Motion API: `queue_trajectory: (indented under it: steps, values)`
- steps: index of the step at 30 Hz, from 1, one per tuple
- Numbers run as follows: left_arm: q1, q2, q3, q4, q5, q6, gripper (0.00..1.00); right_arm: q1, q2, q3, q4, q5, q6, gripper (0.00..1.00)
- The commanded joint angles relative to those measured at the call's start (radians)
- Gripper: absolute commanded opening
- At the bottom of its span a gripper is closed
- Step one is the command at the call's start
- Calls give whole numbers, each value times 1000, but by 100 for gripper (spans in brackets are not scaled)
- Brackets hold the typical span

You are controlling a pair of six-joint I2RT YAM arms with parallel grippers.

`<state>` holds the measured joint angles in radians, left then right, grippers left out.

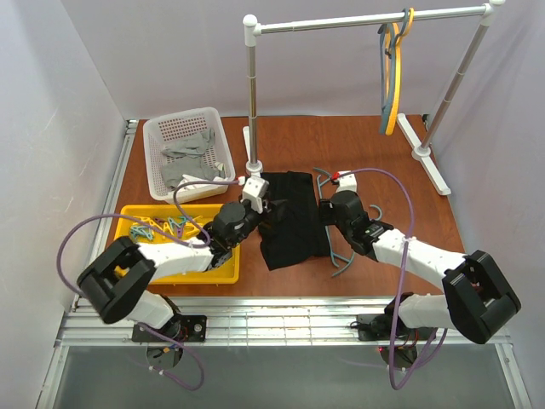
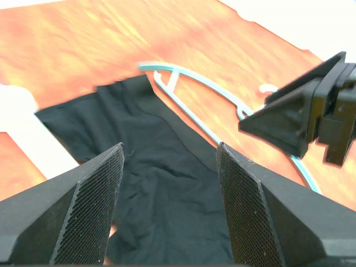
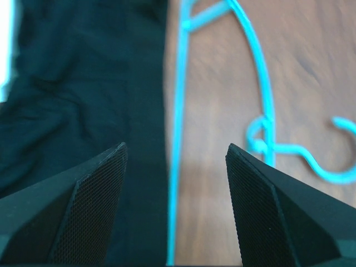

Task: Clip the underwear to the hanger
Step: Pick up the clamp from the bin.

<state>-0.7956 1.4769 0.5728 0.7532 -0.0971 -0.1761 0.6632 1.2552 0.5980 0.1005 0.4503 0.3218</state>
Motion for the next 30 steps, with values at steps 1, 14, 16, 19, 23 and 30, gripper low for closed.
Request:
queue_trajectory:
  steps: [1,14,16,19,23,30]
  values:
    - [-4,-130,-34,-220,-223,-40,61,-1,30,62,126,-146,-102,64]
    - [226,-300,-105,-683,-480,-279,60,-1,113,210,229,-393,-207,64]
    - [233,-325,-99,-728,-495,-281,60,-2,112,229,232,-398,-219,65]
    - [260,-337,-96,-781,-501,-287,58,-2,110,253,235,-415,-230,65]
    - [340,-368,-94,-812,-449,-270,54,-2,115,275,246,-446,-234,65]
    - [414,-290,1,-922,-452,-152,50,-4,141,289,263,-512,-233,66]
